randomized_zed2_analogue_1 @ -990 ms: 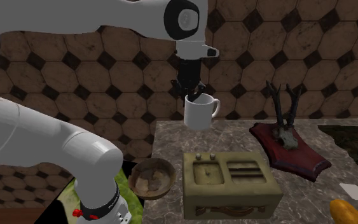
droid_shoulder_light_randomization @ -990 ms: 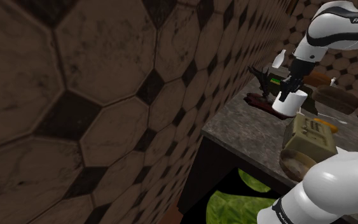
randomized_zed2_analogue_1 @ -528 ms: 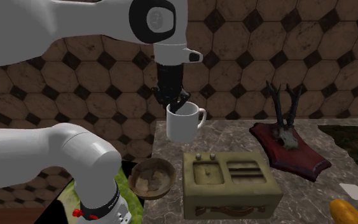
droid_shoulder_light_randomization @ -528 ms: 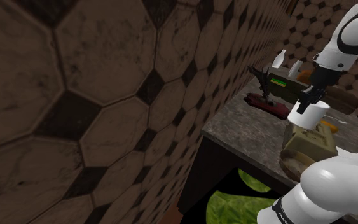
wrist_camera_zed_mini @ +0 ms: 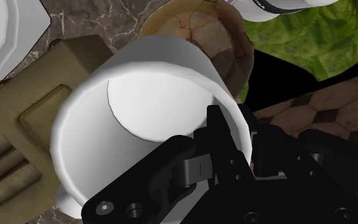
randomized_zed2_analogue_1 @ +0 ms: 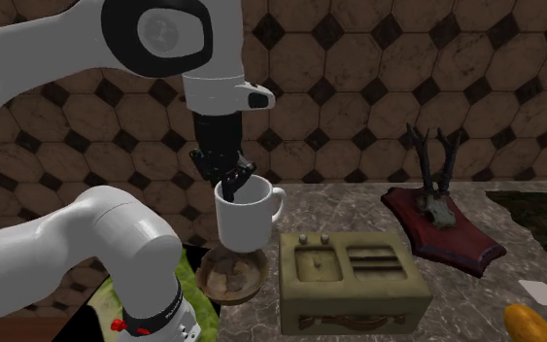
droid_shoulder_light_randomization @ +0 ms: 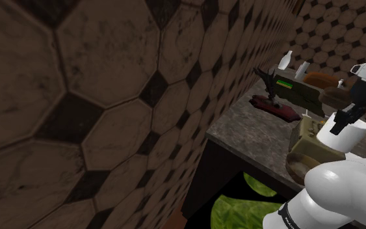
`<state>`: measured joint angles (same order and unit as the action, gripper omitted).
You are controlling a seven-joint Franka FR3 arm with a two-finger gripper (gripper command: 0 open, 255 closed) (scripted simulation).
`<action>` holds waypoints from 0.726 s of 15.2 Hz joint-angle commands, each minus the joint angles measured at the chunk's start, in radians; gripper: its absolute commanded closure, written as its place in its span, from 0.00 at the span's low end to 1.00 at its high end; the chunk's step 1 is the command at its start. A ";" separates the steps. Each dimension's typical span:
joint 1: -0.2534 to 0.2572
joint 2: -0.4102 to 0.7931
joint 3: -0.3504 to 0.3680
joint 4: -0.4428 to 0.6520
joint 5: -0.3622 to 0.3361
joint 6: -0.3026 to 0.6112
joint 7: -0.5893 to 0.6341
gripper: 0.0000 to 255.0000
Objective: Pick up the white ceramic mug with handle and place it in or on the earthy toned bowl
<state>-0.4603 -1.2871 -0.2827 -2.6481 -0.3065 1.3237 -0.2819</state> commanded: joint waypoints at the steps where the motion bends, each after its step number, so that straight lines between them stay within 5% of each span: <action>1: -0.011 -0.039 -0.001 -0.030 -0.005 -0.011 -0.004 1.00; 11: -0.038 -0.110 -0.047 -0.184 -0.051 0.071 -0.001 1.00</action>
<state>-0.4973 -1.3969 -0.3229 -2.8197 -0.3514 1.3815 -0.2834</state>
